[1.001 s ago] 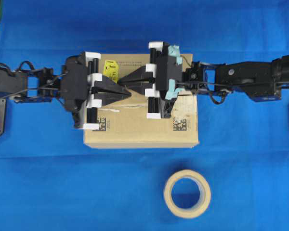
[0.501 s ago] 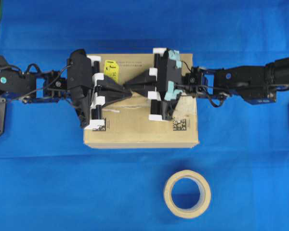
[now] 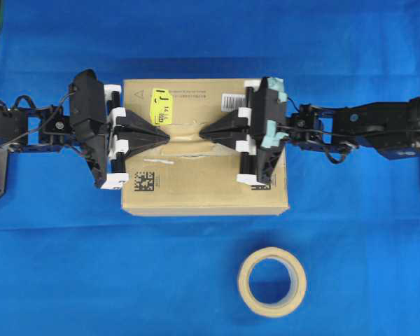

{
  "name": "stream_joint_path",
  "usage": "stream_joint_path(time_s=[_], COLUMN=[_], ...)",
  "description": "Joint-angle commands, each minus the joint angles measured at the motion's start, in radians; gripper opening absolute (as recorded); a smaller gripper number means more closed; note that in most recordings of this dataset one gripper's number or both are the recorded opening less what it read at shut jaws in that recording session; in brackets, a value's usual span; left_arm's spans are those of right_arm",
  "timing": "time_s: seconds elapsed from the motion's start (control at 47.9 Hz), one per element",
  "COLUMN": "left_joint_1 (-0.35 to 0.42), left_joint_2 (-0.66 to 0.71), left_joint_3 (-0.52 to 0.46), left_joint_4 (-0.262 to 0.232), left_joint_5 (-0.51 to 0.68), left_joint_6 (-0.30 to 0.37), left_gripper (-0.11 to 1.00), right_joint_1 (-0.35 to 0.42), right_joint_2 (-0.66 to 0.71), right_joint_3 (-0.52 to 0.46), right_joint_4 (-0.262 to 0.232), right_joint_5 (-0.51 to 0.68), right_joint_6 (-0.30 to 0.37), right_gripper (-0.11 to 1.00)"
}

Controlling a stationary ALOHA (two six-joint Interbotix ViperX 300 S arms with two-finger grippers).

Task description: Apply tape along the seams of the closed cardboard box to seal it securely.

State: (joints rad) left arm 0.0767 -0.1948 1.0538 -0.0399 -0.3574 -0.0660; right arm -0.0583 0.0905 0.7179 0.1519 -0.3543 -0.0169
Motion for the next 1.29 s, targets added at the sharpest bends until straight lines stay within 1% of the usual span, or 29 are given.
stream_joint_path(time_s=[0.0,0.125,0.23,0.438,0.584,0.689,0.772,0.876,1.022,1.106,1.273], left_joint_1=[0.008,0.008,0.008,0.006,0.003,-0.006,-0.015,-0.035,-0.060,-0.064,-0.063], left_joint_2=[-0.002,-0.008,-0.009,-0.046,-0.078,-0.055,-0.028,-0.002,0.041,0.066,0.094], left_joint_3=[0.026,0.029,0.017,-0.064,-0.138,-0.178,-0.199,-0.221,-0.227,-0.224,-0.204], left_joint_4=[-0.002,-0.002,-0.002,0.002,0.003,0.003,0.003,0.003,0.003,0.002,-0.002], left_joint_5=[0.025,0.026,0.020,0.031,0.032,0.029,0.032,0.029,0.020,0.018,0.015], left_joint_6=[-0.002,-0.002,-0.002,0.026,0.077,0.124,0.146,0.152,0.150,0.143,0.141], left_gripper=[0.00,0.00,0.00,0.00,0.00,0.00,0.00,0.00,0.00,0.00,0.00], right_joint_1=[0.009,0.012,0.012,0.011,0.006,0.000,0.000,0.000,0.003,0.011,0.037], right_joint_2=[-0.021,-0.040,-0.057,-0.127,-0.150,-0.124,-0.094,-0.043,0.020,0.041,0.051], right_joint_3=[0.034,0.057,0.055,0.029,-0.015,-0.052,-0.086,-0.137,-0.186,-0.198,-0.186], right_joint_4=[0.017,0.032,0.032,0.025,0.017,0.015,0.017,0.015,0.017,0.017,0.025], right_joint_5=[0.011,0.008,0.003,-0.003,-0.018,-0.037,-0.038,-0.035,-0.015,0.000,0.008], right_joint_6=[0.000,0.000,-0.003,-0.028,-0.055,-0.066,-0.067,-0.067,-0.067,-0.067,-0.063], right_gripper=[-0.01,-0.01,-0.01,-0.01,-0.01,-0.01,-0.01,-0.01,-0.01,-0.01,-0.01])
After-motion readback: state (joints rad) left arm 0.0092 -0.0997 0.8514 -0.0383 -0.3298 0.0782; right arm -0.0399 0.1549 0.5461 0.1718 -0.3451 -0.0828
